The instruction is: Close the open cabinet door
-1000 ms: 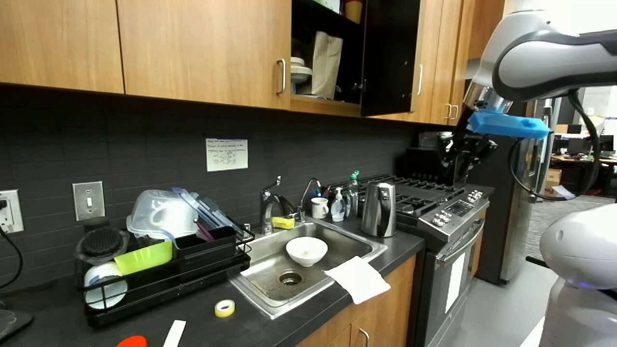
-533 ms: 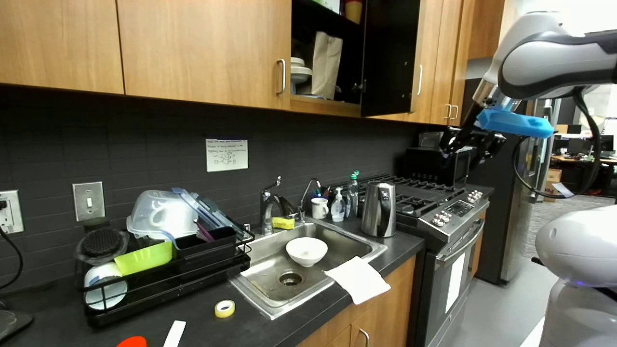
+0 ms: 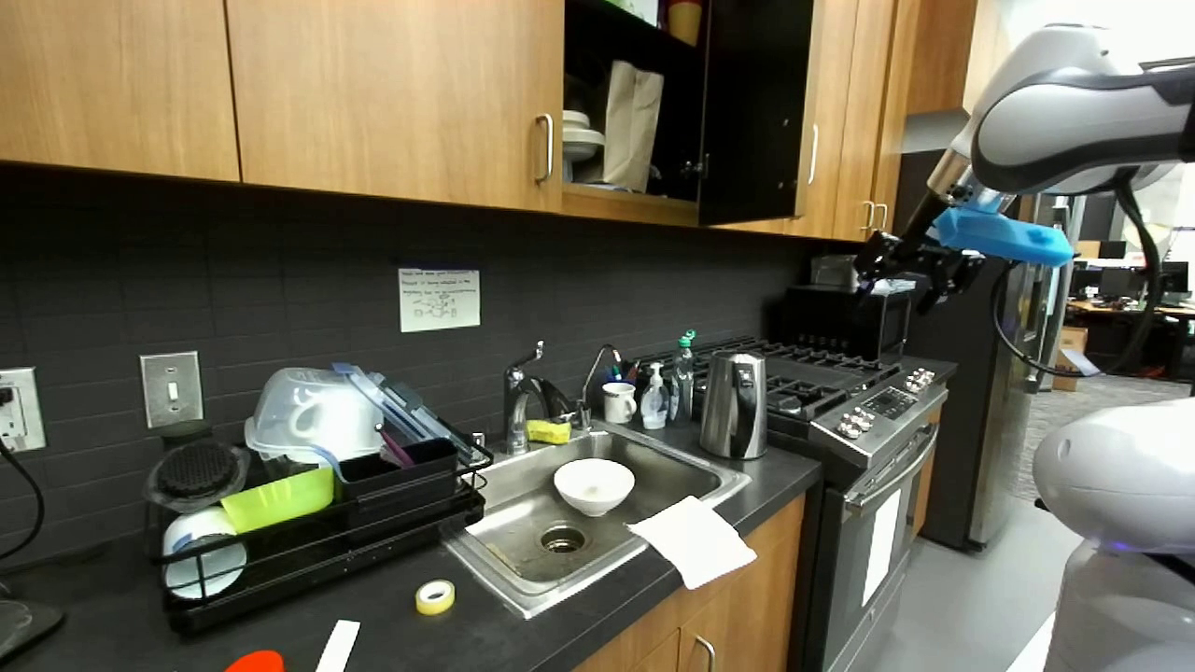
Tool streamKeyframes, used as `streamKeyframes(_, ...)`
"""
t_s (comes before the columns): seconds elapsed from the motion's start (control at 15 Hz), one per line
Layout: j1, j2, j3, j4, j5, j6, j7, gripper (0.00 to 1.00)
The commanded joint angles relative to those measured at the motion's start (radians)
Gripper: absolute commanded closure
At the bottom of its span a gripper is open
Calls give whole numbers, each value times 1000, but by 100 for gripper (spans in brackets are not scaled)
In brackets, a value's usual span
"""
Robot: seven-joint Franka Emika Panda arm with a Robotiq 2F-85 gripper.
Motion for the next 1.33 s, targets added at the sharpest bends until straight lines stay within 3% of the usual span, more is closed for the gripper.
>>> streamKeyframes(0.0, -15, 45, -21, 3, -15, 76, -55, 0)
streamKeyframes(0.8, -33, 198, -4, 122, -58, 251, -114, 0)
streamKeyframes(1.27, -68, 209, 25, 186, -110, 298, -100, 0)
